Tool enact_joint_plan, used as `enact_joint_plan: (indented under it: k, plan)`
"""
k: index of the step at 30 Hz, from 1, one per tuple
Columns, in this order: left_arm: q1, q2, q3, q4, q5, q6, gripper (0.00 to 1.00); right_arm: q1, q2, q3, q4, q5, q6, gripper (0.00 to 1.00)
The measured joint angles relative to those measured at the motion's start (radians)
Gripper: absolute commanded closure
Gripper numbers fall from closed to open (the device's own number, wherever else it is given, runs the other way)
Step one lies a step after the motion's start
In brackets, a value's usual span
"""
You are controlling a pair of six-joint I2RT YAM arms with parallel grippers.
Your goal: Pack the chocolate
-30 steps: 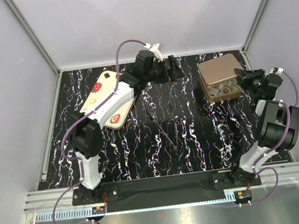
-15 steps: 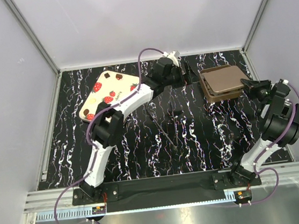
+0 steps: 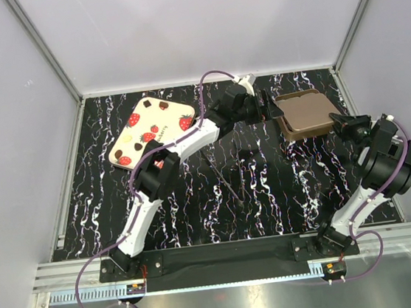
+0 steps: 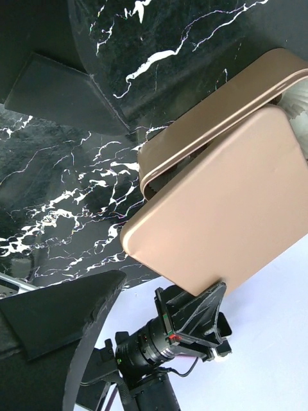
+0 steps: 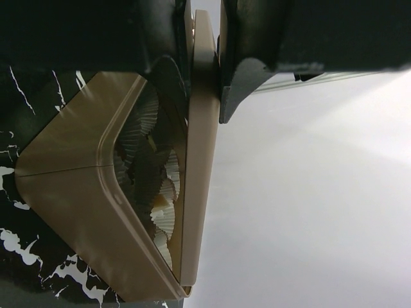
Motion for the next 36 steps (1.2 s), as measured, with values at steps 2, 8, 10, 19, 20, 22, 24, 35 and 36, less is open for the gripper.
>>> enact_joint_plan:
  k: [2,8,10,19,20,22,24,35,36]
  plan:
    - [-0.001,0.002,0.0,0.0,-0.003,0.004,0.08,-0.001,0.0,0.0,0.0,0.0,-0.006,0.81]
    - [-0.001,0.01,0.0,0.001,-0.007,0.007,0.09,-0.002,0.0,-0.001,-0.028,0.0,-0.03,0.74]
    - [0.0,0.015,0.0,0.001,-0.007,0.007,0.09,-0.002,-0.001,-0.001,-0.055,0.001,-0.044,0.71]
    - [-0.001,0.03,0.0,0.0,-0.011,0.018,0.09,-0.002,-0.093,0.008,-0.319,0.021,-0.192,0.67]
    - [-0.001,0.03,0.0,0.002,-0.011,0.018,0.09,-0.002,-0.103,0.012,-0.348,0.031,-0.209,0.66]
    - [0.0,0.031,0.001,0.005,-0.011,0.017,0.09,-0.002,-0.126,0.021,-0.408,0.042,-0.244,0.64]
    - [0.0,0.039,0.009,0.012,-0.01,0.014,0.09,-0.002,-0.144,0.031,-0.462,0.057,-0.276,0.6]
    - [-0.001,0.06,0.018,0.023,-0.01,0.019,0.07,-0.002,-0.235,0.063,-0.715,0.171,-0.396,0.5]
    - [-0.001,0.06,0.018,0.023,-0.01,0.019,0.07,-0.002,-0.237,0.068,-0.726,0.177,-0.401,0.5]
